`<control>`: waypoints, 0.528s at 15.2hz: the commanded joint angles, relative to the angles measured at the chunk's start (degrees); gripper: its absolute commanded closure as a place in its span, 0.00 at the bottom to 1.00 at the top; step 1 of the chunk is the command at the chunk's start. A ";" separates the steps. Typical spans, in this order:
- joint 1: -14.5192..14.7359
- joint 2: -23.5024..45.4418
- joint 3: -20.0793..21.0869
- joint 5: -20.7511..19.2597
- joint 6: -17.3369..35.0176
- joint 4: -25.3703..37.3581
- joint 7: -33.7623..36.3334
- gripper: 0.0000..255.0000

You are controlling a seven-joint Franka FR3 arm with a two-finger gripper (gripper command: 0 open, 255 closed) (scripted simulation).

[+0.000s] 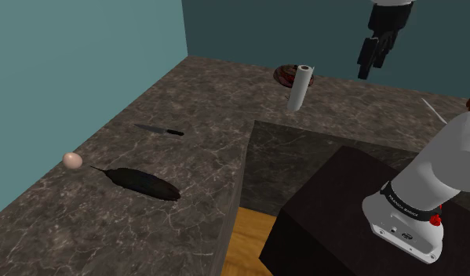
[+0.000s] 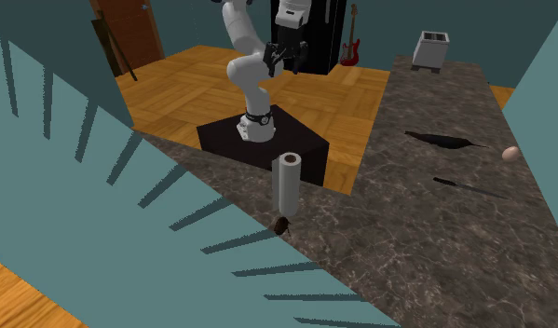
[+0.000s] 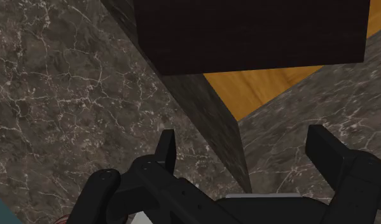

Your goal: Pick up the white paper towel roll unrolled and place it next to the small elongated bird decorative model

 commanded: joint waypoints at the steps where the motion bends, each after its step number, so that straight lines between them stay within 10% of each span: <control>1: 0.00 0.00 0.00 0.00 0.00 0.00 0.00 0.00; 8: -0.51 10.69 -5.69 -3.14 13.25 1.44 -6.65 0.00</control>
